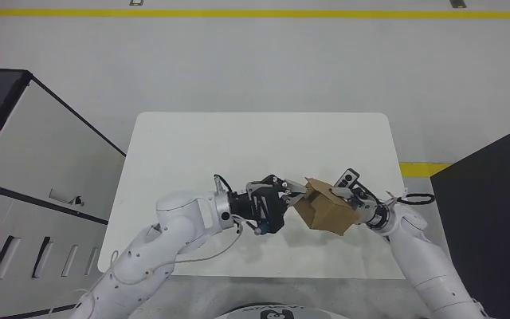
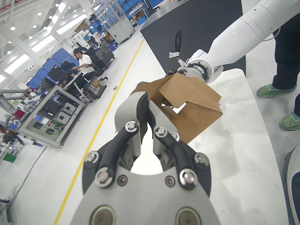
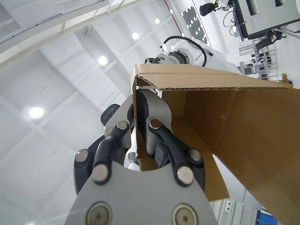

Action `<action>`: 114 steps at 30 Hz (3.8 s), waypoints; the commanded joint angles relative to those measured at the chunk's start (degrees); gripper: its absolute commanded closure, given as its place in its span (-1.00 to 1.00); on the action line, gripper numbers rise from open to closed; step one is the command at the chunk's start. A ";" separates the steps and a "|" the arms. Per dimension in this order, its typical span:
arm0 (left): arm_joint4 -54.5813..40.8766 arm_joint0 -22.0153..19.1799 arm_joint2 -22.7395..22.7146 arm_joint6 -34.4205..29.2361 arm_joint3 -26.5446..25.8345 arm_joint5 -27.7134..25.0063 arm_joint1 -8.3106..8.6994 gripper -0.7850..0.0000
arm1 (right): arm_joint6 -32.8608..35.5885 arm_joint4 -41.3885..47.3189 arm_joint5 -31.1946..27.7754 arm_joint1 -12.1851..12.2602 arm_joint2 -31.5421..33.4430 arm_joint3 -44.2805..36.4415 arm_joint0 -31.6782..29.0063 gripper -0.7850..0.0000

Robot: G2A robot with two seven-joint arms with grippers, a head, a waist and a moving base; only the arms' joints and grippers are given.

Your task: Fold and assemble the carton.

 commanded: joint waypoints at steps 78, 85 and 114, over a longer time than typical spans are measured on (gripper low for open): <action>0.80 -4.76 8.02 -3.58 4.75 -6.48 -0.53 1.00 | 1.97 -6.16 -8.37 0.59 3.23 -3.45 -1.20 1.00; 1.00 -5.53 9.20 -2.87 5.45 -7.07 -0.69 1.00 | 2.29 -6.40 -8.28 0.57 2.93 -3.30 -0.89 1.00; 0.44 -7.57 10.15 -2.19 7.37 -6.46 -1.02 1.00 | 3.16 -6.55 -8.37 0.47 1.84 -1.96 0.14 1.00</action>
